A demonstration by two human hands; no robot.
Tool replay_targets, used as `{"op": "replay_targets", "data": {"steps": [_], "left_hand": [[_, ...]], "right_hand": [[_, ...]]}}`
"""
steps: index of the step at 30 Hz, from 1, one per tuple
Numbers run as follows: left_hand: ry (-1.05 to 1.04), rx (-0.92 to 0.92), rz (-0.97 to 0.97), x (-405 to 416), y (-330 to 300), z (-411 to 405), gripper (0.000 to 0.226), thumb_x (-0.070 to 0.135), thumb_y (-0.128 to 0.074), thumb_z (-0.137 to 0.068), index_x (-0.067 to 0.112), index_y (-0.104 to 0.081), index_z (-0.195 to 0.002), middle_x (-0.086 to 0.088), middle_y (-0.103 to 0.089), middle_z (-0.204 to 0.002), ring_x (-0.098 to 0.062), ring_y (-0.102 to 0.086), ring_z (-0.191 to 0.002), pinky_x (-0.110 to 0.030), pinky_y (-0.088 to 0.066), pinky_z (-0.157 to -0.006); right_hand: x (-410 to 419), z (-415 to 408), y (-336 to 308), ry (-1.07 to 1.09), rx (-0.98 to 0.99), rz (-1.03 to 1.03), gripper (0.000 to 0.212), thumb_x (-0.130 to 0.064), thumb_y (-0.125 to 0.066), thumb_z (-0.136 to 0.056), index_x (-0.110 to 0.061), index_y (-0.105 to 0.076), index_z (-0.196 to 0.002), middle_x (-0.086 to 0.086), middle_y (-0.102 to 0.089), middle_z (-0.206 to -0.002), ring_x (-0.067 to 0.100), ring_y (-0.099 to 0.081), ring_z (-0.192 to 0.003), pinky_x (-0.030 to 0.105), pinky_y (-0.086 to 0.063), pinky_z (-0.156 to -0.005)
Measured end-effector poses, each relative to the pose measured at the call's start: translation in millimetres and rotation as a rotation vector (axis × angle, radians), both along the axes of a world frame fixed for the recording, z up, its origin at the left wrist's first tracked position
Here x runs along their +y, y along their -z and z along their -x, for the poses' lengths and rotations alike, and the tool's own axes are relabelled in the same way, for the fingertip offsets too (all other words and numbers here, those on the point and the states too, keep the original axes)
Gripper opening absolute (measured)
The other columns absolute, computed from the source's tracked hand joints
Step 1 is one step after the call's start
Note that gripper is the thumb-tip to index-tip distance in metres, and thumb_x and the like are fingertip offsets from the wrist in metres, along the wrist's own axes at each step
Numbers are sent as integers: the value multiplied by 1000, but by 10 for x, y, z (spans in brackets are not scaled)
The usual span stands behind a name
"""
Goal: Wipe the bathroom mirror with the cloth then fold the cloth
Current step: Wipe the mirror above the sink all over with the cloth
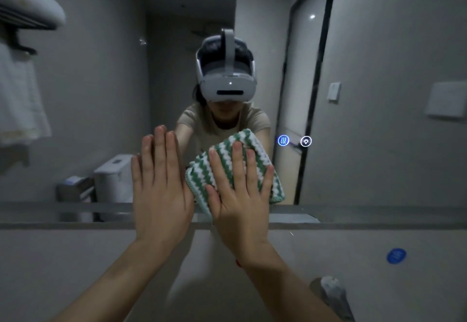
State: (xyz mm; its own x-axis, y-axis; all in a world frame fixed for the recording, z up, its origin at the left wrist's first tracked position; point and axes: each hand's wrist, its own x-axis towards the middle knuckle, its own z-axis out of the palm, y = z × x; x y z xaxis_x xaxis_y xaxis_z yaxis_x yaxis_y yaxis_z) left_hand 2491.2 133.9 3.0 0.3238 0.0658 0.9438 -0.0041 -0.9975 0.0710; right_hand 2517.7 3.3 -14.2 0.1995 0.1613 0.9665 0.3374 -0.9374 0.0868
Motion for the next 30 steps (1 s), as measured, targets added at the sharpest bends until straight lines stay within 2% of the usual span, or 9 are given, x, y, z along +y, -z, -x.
{"op": "replay_targets", "data": {"steps": [4, 7, 10, 13, 16, 19, 21, 26, 30], "left_hand": [[-11, 9, -20, -50, 84, -3, 66, 28, -38, -91, -2, -16, -146, -17, -15, -155, -28, -8, -143, -47, -13, -114], [-19, 39, -19, -116, 175, 26, 73, 28, -49, -87, -3, -18, -146, -18, -17, -154, -33, -14, -142, -50, -19, -113], [-31, 76, -16, -222, 317, 48, 71, 31, -40, -87, -2, -18, -146, -19, -15, -155, -32, -15, -142, -51, -21, -111], [-60, 104, -14, -261, 377, 45, 68, 31, -35, -89, -1, -18, -147, -16, -14, -155, -30, -14, -143, -47, -13, -114], [-72, 101, -66, -152, 291, 66, 59, 35, -24, -96, 5, -23, -147, -12, -16, -156, -27, -15, -143, -46, -7, -115], [-85, 95, -76, 127, 137, 86, 58, 36, -26, -96, 11, -23, -149, -7, -11, -157, -22, -7, -145, -44, -2, -116], [-88, 82, -89, 324, 27, 83, 58, 37, -25, -96, 11, -23, -149, -6, -10, -157, -23, -9, -145, -42, 0, -116], [-30, 2, -165, 713, -352, -2, 58, 39, -25, -97, 11, -25, -148, -7, -14, -156, -20, -7, -145, -41, 1, -117], [20, -85, -154, 1029, -969, -70, 57, 37, -25, -98, 10, -23, -148, -8, -17, -155, -23, -12, -143, -45, -3, -115]], "right_hand": [[-143, 4, 106, -15, 3, 29, 49, -42, -36, -99, -30, -29, -146, 3, -18, -156, 20, -13, -145, 52, -11, -116], [-269, 1, 237, 23, 31, 46, 52, -42, -36, -98, -31, -26, -147, 1, -13, -158, 20, -11, -146, 52, -10, -116], [-362, 7, 346, 43, 50, 56, 50, -44, -24, -101, -33, -18, -149, -1, -2, -159, 19, -6, -146, 50, -6, -116], [-344, 8, 349, 62, 62, 53, 50, -42, -16, -102, -31, -13, -150, 1, 3, -159, 20, -2, -146, 50, -3, -115], [-308, 5, 320, 93, 77, 54, 51, -42, -13, -101, -29, -11, -150, 3, 4, -159, 23, 1, -146, 53, -4, -114], [-316, 10, 311, 101, 69, 68, 51, -42, -13, -101, -29, -12, -150, 4, 4, -159, 25, 1, -146, 53, -5, -114], [-280, 15, 273, 106, 52, 78, 51, -41, -15, -101, -28, -15, -150, 4, 2, -159, 25, -1, -146, 54, -5, -114], [37, 15, -210, 111, -13, 182, 51, -41, -26, -100, -27, -25, -149, 6, -13, -158, 27, -11, -145, 54, -10, -114], [531, 44, -869, 121, -27, 110, 51, -42, -26, -99, -27, -27, -148, 7, -18, -156, 28, -14, -145, 55, -12, -115]]}}
